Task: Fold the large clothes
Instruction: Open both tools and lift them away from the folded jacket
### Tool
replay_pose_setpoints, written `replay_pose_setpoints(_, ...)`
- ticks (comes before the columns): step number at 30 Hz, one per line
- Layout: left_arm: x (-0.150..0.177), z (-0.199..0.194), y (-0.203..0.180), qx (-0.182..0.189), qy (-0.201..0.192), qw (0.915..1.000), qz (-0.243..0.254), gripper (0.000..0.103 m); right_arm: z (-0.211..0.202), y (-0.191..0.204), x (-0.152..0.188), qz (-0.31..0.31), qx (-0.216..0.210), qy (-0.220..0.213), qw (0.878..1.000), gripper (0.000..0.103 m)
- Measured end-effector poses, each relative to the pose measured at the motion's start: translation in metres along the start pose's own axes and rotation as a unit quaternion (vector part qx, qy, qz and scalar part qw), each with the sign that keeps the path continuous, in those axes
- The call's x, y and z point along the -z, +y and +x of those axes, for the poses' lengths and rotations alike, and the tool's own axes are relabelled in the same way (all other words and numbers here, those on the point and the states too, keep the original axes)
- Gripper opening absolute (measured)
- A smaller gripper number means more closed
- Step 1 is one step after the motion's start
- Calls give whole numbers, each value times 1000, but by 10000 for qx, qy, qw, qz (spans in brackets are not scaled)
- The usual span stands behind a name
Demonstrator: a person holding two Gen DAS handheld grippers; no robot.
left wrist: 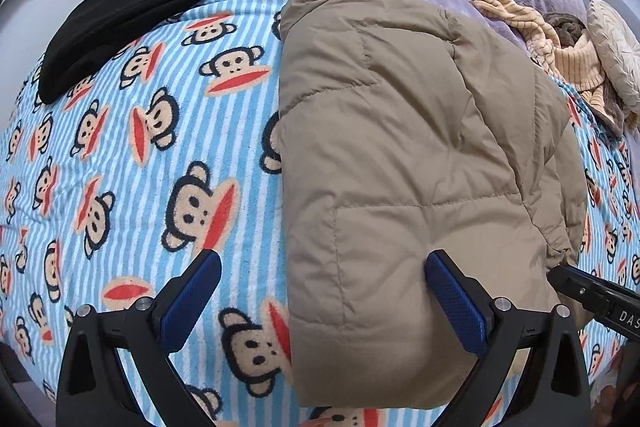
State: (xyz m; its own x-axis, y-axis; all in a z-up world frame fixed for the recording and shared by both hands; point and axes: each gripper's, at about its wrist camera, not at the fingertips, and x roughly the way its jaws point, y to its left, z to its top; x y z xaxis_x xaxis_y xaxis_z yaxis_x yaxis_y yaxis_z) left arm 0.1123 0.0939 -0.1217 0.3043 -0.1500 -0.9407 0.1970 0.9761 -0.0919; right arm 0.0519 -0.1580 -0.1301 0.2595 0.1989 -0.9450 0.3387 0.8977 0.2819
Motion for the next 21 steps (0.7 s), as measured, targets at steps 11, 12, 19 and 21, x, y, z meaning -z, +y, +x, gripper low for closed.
replay_pose_setpoints(11,15,-26,4,-67,-16,9993,360,103,-36,0,36,404,124,-192,9989,46)
replay_pose_setpoints(12,16,-29,4,-118,-37,9991,396,103,-40,1,40,427,145,-217,9987,46)
replay_pose_setpoints(19,26,-64,7,-167,-258,9986,441,103,-59,13,52,444,194,-286,9984,46)
replay_pose_setpoints(21,29,-79,5,-193,-392,9981,431,103,-68,17,53,405,192,-349,9984,49)
